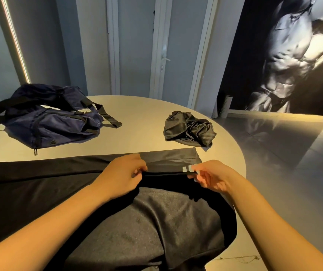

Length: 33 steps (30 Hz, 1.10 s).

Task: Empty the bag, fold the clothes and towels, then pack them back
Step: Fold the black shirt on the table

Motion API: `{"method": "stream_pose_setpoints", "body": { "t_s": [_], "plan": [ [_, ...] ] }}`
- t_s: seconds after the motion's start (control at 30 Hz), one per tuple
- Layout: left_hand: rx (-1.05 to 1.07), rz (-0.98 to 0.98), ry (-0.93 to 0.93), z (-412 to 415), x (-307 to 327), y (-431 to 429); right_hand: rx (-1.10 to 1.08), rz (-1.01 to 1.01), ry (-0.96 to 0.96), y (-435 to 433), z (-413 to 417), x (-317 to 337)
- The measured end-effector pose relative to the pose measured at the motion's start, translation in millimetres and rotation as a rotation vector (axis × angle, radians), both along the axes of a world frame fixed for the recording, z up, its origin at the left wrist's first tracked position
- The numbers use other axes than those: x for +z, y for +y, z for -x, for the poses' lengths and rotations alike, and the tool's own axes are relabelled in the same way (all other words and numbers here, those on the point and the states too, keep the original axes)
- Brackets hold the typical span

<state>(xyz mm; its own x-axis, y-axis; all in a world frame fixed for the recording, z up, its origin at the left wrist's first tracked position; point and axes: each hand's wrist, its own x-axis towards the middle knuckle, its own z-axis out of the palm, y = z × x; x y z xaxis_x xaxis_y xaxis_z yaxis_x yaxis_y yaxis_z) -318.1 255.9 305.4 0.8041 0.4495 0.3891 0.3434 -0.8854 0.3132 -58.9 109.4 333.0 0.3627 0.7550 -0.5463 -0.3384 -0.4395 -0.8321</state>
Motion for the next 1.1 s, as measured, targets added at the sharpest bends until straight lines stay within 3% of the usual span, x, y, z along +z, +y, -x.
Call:
{"method": "stream_pose_setpoints", "body": {
  "t_s": [0.07, 0.17, 0.27, 0.33, 0.43, 0.57, 0.67, 0.9, 1.1],
  "plan": [
    [-0.027, -0.1, 0.145, 4, -3, -4, 0.184, 0.169, -0.368, -12, 3, 1],
    [0.068, -0.092, 0.091, 1, -6, -5, 0.227, 0.286, -0.827, -9, -2, -2],
    [0.185, 0.012, -0.049, -18, -8, -3, 0.092, 0.069, -1.214, 7, -7, -11],
    [0.261, 0.043, 0.021, -35, -12, 1, 0.129, -0.046, -1.419, 18, -2, -17],
    [0.394, 0.102, 0.331, -50, -24, 11, 0.294, -0.096, -1.451, 39, -2, -32],
    [0.413, 0.214, 0.506, -45, -41, 22, 0.461, 0.192, -1.474, 56, -20, -66],
    [0.411, 0.21, 0.472, -34, -46, 25, 0.483, 0.275, -1.475, 57, -28, -84],
    [0.753, 0.21, 0.419, 49, -47, 56, 0.483, 0.242, -1.521, 63, -41, -86],
    [0.52, 0.009, 0.178, 108, -42, 71, 0.487, 0.227, -1.54, 69, -46, -83]
  ]
}}
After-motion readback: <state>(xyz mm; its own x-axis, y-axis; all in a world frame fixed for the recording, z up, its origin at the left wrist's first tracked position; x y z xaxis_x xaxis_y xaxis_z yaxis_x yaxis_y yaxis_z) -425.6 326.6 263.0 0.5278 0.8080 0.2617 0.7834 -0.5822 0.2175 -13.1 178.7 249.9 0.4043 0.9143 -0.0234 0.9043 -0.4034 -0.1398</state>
